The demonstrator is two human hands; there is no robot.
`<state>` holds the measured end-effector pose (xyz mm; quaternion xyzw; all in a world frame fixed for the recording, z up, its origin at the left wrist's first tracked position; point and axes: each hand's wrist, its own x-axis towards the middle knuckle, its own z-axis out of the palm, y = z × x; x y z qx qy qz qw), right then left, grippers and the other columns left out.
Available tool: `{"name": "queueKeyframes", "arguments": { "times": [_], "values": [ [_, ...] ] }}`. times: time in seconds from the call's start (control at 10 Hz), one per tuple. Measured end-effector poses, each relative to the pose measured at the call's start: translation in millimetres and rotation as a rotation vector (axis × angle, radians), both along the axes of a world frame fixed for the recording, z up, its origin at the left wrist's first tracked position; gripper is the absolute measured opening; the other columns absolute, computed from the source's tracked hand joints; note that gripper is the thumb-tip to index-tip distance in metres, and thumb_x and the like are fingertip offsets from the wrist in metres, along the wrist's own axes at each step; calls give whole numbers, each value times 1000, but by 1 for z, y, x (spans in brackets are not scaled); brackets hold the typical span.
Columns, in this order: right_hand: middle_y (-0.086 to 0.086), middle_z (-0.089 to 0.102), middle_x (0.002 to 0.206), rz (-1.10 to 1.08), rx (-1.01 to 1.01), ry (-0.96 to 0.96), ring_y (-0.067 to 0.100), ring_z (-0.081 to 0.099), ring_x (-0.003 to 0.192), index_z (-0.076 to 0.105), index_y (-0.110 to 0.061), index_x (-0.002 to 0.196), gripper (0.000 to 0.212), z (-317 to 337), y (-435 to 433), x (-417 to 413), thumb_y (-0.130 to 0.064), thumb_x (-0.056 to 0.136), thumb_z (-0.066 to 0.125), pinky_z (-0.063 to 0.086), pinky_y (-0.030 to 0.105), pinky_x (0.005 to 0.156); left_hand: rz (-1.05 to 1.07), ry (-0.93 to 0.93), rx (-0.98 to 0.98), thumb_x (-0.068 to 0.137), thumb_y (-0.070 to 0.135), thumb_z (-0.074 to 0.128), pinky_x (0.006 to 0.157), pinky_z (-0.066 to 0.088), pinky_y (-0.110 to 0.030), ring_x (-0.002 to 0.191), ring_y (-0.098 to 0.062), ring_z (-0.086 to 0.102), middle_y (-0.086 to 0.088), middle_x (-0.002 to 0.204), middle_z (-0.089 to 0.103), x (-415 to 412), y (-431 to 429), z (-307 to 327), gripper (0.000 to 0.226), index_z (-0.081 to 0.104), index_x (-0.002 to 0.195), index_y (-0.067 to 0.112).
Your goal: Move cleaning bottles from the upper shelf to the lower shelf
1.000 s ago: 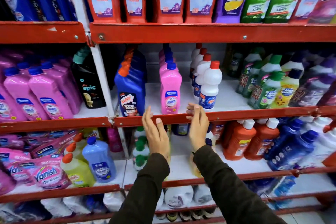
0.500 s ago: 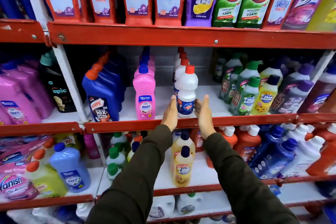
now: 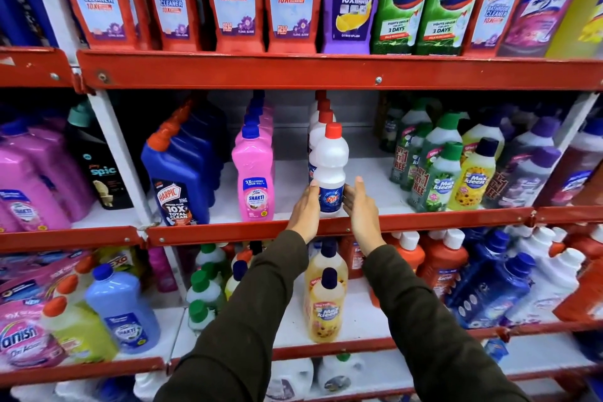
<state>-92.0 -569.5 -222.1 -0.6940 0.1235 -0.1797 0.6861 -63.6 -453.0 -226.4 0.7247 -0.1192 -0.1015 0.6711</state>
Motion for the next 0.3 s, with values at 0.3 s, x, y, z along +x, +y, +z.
{"name": "queueKeyframes", "arguments": {
  "times": [0.3],
  "values": [
    [7, 64, 138, -202, 50, -265, 30, 62, 128, 60, -14, 134, 43, 25, -32, -36, -39, 108, 38, 49, 44, 108, 220, -359, -33, 112, 35, 30, 107, 24, -2, 140, 5, 37, 4, 160, 38, -29, 22, 14, 52, 21, 163, 25]
  ]
}}
